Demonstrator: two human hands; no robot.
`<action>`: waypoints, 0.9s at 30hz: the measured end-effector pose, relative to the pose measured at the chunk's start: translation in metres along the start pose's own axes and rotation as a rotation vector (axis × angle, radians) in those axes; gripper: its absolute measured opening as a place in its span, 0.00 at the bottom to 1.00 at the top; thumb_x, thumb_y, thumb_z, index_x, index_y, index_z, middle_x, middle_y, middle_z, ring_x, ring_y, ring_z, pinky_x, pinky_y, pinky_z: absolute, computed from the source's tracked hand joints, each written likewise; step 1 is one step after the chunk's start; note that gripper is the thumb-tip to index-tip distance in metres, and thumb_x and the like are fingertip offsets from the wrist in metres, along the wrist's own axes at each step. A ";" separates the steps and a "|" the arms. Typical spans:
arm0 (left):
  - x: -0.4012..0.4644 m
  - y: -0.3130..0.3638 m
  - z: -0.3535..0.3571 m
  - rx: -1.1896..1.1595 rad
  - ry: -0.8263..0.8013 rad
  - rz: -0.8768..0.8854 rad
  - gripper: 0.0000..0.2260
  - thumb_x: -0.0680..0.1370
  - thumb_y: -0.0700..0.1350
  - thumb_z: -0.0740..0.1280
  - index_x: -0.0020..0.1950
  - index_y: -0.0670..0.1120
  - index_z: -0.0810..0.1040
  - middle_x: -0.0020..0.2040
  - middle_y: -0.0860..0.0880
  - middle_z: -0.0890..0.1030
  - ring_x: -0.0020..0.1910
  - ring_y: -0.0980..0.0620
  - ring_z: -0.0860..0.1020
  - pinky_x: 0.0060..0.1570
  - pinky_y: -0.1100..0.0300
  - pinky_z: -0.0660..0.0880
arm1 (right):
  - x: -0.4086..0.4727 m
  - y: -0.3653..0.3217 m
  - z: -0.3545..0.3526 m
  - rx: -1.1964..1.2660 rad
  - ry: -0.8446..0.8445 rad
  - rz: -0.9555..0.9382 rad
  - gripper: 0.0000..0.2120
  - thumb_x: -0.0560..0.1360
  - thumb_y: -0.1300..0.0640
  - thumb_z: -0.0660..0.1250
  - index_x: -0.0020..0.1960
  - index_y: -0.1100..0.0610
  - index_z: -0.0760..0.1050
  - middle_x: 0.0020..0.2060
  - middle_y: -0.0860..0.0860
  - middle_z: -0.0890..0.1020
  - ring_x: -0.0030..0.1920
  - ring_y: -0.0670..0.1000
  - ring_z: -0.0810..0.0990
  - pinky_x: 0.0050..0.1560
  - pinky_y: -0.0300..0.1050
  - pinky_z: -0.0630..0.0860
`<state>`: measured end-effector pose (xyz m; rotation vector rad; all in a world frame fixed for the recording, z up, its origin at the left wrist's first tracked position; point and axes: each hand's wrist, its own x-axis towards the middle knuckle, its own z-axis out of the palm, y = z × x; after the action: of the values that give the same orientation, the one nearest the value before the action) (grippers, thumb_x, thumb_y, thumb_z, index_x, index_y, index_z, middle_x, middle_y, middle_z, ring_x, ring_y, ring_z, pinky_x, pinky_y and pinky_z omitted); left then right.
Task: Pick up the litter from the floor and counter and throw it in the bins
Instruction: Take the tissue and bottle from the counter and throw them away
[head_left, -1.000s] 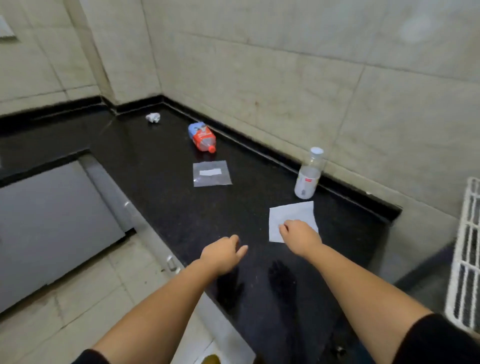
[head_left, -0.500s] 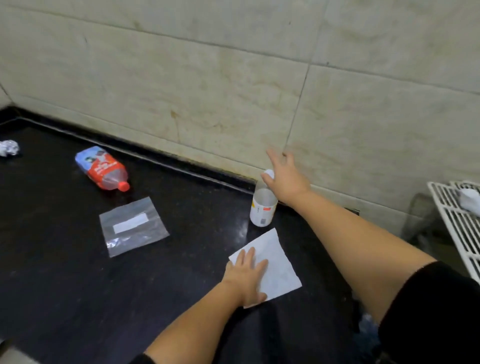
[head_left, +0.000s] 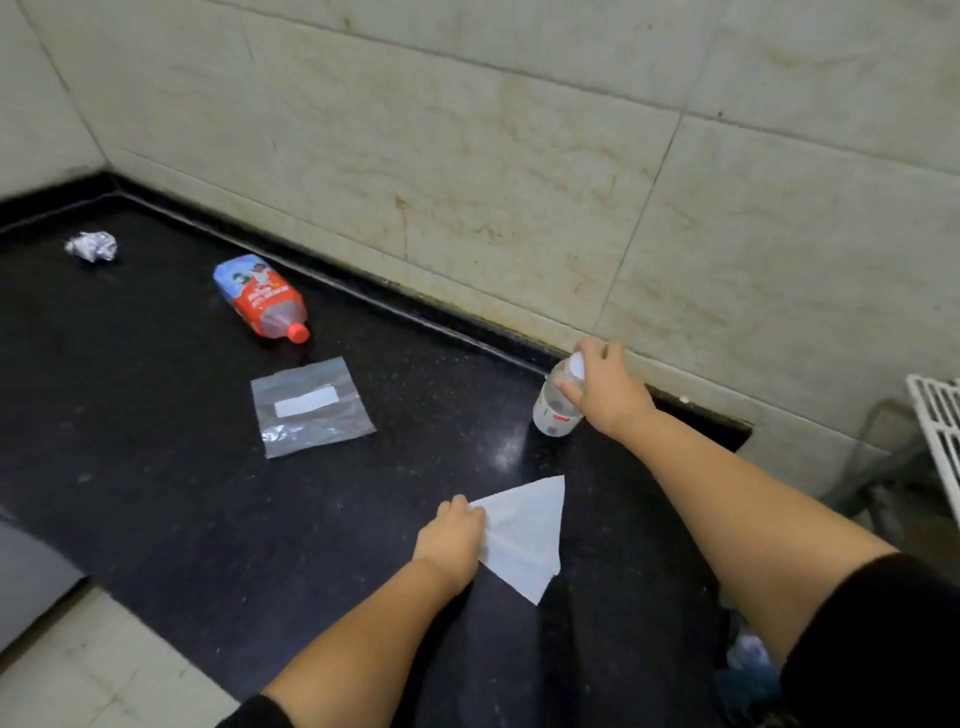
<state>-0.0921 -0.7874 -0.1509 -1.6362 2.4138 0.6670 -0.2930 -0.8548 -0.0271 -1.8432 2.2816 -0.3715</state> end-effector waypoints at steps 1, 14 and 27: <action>-0.012 -0.005 0.002 -0.041 0.022 -0.060 0.15 0.77 0.34 0.57 0.63 0.41 0.70 0.63 0.43 0.68 0.63 0.43 0.68 0.57 0.48 0.73 | -0.008 -0.003 0.002 0.018 -0.013 -0.036 0.22 0.77 0.50 0.63 0.66 0.59 0.64 0.63 0.61 0.66 0.54 0.66 0.76 0.48 0.52 0.73; -0.259 -0.030 0.107 -0.649 0.505 -0.935 0.13 0.76 0.34 0.57 0.57 0.39 0.77 0.57 0.37 0.76 0.55 0.37 0.77 0.54 0.50 0.74 | -0.210 -0.078 0.065 0.327 -0.326 -0.540 0.17 0.73 0.57 0.68 0.58 0.60 0.67 0.57 0.57 0.68 0.49 0.59 0.77 0.51 0.51 0.75; -0.579 0.011 0.265 -0.847 0.670 -1.620 0.06 0.76 0.34 0.59 0.50 0.36 0.74 0.55 0.34 0.76 0.53 0.35 0.78 0.52 0.47 0.74 | -0.488 -0.186 0.155 0.217 -0.758 -1.121 0.18 0.72 0.59 0.70 0.58 0.64 0.70 0.57 0.62 0.72 0.54 0.61 0.76 0.55 0.48 0.71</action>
<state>0.0934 -0.1783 -0.1730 -3.5222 0.0698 0.7686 0.0294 -0.4265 -0.1240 -2.3791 0.5959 -0.0114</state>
